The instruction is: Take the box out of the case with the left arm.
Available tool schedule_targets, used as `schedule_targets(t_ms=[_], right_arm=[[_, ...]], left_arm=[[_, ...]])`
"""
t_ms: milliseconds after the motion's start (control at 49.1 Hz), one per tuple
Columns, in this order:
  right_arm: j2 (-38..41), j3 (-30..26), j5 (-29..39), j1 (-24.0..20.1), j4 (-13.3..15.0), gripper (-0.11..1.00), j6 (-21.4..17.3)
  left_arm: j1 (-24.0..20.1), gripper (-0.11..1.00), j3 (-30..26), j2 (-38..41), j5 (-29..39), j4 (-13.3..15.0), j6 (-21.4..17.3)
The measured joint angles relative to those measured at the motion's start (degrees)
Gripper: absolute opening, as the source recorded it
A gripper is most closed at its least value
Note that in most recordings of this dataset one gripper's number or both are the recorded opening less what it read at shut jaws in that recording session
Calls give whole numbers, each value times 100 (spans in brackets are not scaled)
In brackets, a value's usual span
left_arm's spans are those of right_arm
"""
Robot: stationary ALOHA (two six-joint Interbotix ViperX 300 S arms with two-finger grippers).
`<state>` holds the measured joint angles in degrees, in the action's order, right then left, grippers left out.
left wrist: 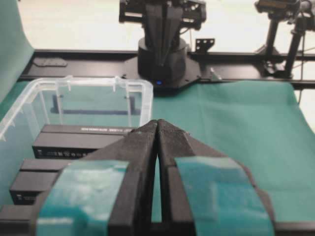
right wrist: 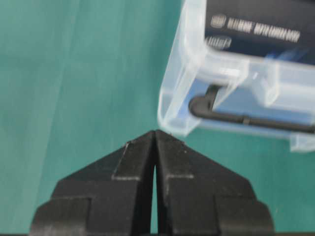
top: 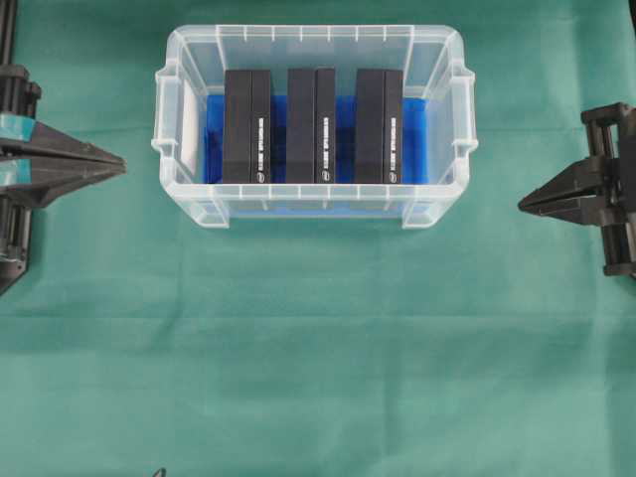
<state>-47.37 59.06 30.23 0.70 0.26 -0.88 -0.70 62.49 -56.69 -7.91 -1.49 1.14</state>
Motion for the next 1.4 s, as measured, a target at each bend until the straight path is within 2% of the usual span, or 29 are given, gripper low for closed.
schedule_targets(t_ms=[448, 733, 1120, 1405], right_arm=[[580, 0, 1107, 0, 0, -1, 0], [580, 0, 1151, 0, 9, -1, 0], [606, 0, 1160, 0, 9, -1, 0], [615, 0, 1169, 0, 18, -1, 0]], left_arm=[[0, 2, -396, -360, 1072, -26, -18], [9, 2, -765, -642, 1345, -26, -18], [0, 2, -1907, -536, 2883, -26, -26], [0, 2, -2092, -387, 3630, -26, 0]])
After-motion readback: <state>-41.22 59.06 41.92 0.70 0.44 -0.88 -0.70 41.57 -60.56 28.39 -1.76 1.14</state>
